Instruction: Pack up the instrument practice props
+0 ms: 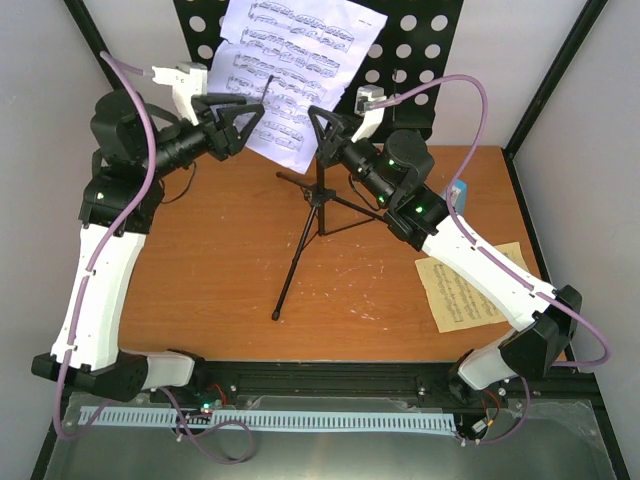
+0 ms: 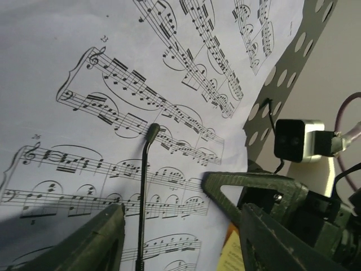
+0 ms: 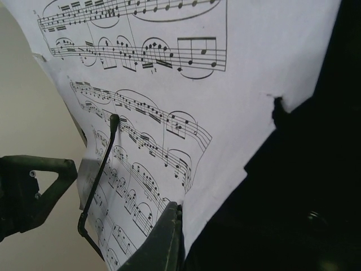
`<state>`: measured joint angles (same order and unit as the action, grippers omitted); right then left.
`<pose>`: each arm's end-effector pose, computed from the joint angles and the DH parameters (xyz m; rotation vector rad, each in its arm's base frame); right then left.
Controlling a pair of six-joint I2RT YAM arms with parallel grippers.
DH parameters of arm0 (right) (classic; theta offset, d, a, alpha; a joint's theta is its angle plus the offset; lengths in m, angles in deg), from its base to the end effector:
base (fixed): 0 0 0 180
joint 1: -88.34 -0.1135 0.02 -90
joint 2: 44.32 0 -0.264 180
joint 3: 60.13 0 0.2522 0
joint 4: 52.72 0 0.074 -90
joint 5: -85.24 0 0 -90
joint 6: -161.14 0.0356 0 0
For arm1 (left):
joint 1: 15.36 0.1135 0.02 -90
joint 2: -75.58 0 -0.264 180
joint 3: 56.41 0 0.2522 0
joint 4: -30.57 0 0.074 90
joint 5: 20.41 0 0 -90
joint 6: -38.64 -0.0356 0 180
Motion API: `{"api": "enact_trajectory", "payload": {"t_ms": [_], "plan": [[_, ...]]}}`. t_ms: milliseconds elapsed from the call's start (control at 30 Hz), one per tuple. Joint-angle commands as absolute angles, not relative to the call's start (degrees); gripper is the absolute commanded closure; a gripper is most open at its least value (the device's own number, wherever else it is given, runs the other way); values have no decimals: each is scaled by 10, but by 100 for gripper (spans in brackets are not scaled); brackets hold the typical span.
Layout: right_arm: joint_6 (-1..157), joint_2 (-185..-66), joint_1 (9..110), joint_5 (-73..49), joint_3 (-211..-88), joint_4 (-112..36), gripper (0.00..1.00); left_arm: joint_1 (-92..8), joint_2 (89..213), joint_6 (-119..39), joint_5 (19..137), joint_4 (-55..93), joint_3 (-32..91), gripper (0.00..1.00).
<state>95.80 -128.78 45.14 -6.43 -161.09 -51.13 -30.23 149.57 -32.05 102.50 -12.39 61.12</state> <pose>0.2488 0.2350 0.4761 -0.2486 1.3604 1.0209 0.2211 -0.0787 0.5420 0.4069 1.5856 -0.9086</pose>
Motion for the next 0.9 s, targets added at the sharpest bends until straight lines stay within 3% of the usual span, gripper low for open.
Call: {"api": "enact_trajectory", "payload": {"t_ms": [0, 100, 367, 700, 867], "plan": [[941, -1273, 453, -47, -1606, -506, 97, -299, 1517, -309, 1061, -127, 647, 47], [943, -1274, 453, -48, -1604, -508, 97, -298, 1535, -314, 1052, -146, 674, 55], [940, -1274, 453, -51, -1606, -507, 97, -299, 1558, -316, 1067, -157, 686, 59], [936, -1272, 453, -52, -1607, -507, 97, -299, 1569, -315, 1091, -148, 677, 79], [934, -1272, 453, -48, -1607, -508, 97, -299, 1563, -327, 1095, -130, 658, 97]]}}
